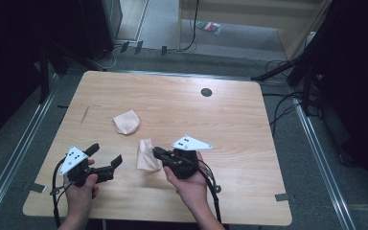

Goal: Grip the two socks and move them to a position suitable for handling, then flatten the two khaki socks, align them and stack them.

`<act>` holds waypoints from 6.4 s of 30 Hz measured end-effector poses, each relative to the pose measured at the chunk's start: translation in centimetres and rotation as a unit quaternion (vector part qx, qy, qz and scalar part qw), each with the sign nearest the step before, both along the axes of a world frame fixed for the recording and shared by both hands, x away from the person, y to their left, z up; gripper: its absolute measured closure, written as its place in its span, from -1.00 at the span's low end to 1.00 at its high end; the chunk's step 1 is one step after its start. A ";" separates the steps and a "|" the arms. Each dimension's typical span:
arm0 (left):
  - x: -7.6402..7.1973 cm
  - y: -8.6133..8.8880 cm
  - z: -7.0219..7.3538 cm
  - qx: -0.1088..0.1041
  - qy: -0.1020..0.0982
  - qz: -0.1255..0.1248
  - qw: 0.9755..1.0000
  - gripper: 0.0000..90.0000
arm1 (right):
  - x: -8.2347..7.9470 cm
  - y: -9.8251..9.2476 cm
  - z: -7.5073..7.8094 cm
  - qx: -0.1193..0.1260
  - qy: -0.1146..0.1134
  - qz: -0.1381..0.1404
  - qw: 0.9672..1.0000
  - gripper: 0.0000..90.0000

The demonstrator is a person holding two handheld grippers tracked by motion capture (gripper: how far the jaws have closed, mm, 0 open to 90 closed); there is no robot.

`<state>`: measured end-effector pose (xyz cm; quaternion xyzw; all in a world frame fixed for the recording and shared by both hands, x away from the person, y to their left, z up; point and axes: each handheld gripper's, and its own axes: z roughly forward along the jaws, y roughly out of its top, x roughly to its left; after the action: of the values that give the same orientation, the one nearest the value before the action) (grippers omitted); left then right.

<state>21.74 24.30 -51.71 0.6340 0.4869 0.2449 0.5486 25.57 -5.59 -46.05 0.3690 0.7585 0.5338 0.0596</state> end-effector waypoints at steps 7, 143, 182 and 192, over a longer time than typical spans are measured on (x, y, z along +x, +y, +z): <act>0.8 -1.9 -0.5 0.020 0.030 -0.012 0.999 -0.70 | 1.3 -6.3 -5.8 -0.036 0.081 -0.062 0.994 0.93; 10.9 -12.3 0.1 0.116 0.115 -0.146 0.976 0.67 | 1.8 -12.4 -7.0 -0.045 0.042 -0.187 0.980 -0.23; 14.7 -5.3 1.9 -0.016 0.157 -0.115 0.981 1.00 | 11.1 0.2 -7.0 -0.083 0.113 -0.143 0.980 0.15; 14.8 -4.2 1.6 -0.029 0.159 -0.120 0.980 1.00 | 11.4 4.6 -7.5 -0.219 0.066 -0.143 0.963 0.44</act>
<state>36.59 20.07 -50.10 0.7024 0.4953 0.0596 0.5077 36.94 -0.99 -53.53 0.4858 0.7984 0.3153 0.1647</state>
